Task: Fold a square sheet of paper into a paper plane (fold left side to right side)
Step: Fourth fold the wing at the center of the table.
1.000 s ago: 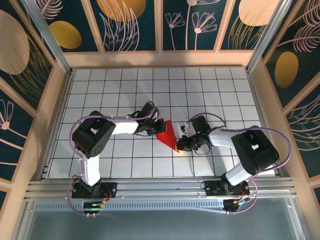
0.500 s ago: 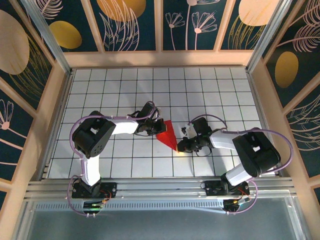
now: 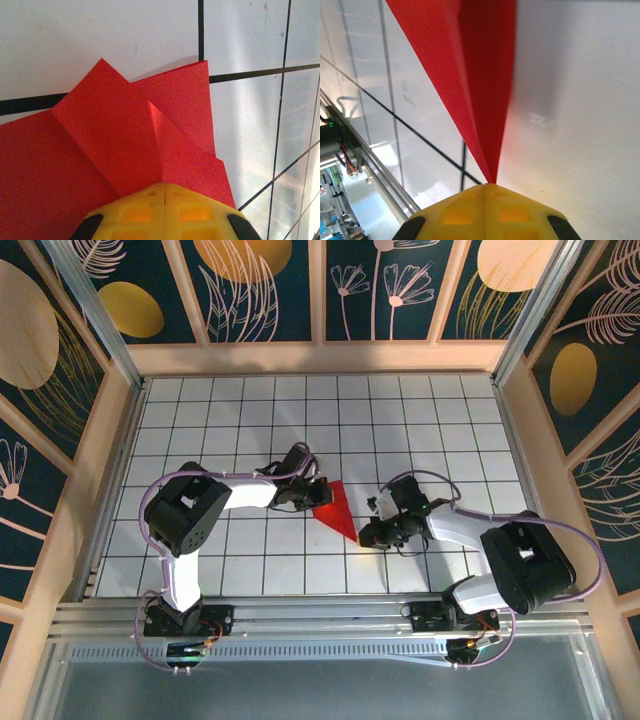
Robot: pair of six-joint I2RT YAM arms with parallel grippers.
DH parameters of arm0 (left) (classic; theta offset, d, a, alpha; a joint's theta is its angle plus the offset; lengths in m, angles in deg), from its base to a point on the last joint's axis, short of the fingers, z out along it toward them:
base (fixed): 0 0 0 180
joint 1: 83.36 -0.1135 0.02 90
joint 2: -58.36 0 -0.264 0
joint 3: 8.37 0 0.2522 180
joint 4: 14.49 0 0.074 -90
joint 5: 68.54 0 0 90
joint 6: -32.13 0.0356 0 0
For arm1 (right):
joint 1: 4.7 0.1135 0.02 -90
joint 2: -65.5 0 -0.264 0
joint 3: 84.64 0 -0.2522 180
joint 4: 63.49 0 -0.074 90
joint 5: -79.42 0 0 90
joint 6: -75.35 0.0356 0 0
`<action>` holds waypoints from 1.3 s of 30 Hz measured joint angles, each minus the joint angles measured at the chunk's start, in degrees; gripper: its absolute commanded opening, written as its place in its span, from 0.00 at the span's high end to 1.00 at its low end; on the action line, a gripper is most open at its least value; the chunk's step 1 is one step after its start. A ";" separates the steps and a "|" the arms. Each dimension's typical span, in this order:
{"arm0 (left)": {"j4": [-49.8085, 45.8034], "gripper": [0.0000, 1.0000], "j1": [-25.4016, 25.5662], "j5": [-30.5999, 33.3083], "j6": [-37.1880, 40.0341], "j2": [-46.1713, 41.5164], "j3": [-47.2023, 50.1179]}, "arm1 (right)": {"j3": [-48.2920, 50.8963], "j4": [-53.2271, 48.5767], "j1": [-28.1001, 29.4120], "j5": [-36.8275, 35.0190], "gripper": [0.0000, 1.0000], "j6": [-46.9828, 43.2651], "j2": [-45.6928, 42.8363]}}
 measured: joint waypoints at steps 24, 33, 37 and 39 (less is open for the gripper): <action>0.00 0.98 0.00 0.00 -0.02 0.00 0.00 | -3.50 11.56 0.00 -0.50 1.00 4.33 10.25; 0.00 0.98 0.00 0.00 0.00 0.00 0.00 | -1.31 14.71 -0.42 0.04 1.00 4.31 11.06; -0.11 0.96 0.00 0.02 0.02 -0.02 -0.11 | -0.42 16.39 -1.07 1.11 1.00 4.13 11.28; -0.39 0.94 0.07 0.07 0.07 -0.02 -0.33 | 0.02 17.25 -1.55 1.97 1.00 4.07 11.45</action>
